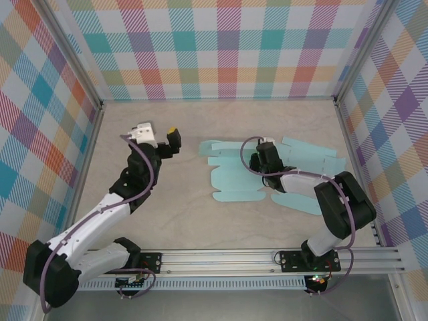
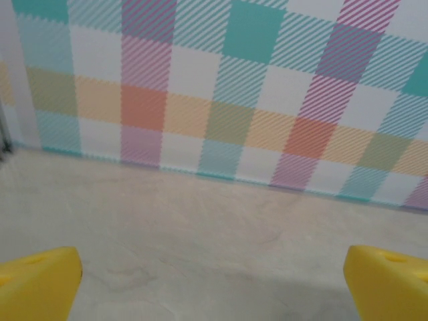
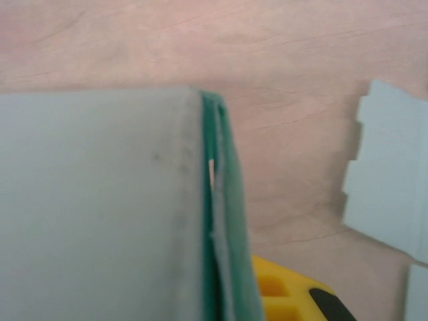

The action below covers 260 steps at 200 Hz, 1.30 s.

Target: Fold the paper box

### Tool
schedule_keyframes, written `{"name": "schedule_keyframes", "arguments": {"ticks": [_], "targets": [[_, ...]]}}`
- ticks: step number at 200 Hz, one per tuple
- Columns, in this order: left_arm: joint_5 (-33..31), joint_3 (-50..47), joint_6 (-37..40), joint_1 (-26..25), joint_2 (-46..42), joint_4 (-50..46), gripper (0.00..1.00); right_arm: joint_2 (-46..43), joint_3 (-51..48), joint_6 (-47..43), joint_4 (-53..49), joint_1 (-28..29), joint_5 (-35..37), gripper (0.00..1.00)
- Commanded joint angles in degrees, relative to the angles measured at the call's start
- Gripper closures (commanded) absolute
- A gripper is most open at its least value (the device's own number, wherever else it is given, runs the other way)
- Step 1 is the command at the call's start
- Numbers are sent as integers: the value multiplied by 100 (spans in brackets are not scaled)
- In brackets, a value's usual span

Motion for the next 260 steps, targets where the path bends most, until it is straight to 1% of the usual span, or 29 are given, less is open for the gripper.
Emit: {"name": "schedule_keyframes", "arguments": {"ticks": [1,14,35,74,120,185,260], "targets": [[1146,-83,-1314,35,-114,-684,0,-135,222,-70,-274,20,-845,100],[1468,-31,-1319,36,-64,-751,0,-144,329,-60,-338,21,-1103,100],[1674,90,-1394,35,173,-860,0,-162,404,-32,-362,22,-1348,100],[2088,355,-1490,35,787,-799,0,-240,375,-12,-394,21,-1362,100],[2712,494,-1688,18,1241,-232,0,-302,254,-6,-347,21,-1293,100],[2538,554,-1697,-96,1757,-405,0,-254,279,153,-348,21,-1260,100],[2628,734,-1788,-274,2567,124,0,-203,399,180,-560,114,-1027,100]]}}
